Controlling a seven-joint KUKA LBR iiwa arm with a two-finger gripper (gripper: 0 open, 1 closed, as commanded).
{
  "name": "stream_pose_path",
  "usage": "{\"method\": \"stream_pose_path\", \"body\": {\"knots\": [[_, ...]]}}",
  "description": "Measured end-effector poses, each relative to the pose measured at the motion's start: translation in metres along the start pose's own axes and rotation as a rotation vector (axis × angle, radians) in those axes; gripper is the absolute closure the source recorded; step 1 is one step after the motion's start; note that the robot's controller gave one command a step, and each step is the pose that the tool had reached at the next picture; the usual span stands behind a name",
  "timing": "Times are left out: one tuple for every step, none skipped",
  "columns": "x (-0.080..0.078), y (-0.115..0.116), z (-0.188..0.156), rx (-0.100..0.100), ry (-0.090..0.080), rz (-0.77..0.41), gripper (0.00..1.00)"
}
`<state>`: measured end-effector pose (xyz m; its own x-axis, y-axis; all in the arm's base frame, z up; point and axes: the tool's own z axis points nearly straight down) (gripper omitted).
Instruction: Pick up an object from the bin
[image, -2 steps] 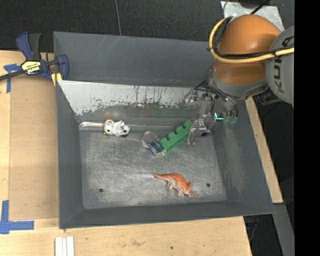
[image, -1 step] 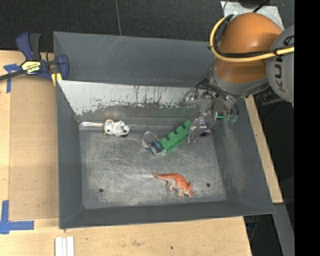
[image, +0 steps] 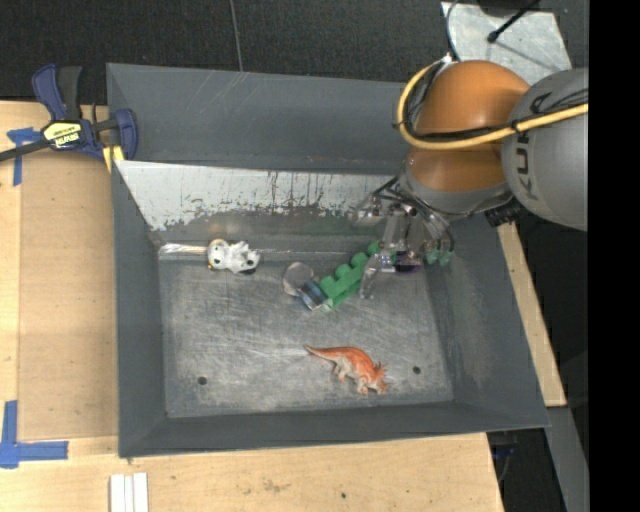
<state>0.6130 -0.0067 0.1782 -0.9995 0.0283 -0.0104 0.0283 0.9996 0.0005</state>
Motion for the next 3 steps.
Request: {"method": "stream_pose_path", "body": {"knots": [[0.014,-0.034,0.055,0.0,0.006,0.084,0.0],[0.005,-0.009,0.086,0.003,0.003,0.143,0.0],[0.04,-0.004,0.079,-0.001,-0.002,0.213,1.0]]}}
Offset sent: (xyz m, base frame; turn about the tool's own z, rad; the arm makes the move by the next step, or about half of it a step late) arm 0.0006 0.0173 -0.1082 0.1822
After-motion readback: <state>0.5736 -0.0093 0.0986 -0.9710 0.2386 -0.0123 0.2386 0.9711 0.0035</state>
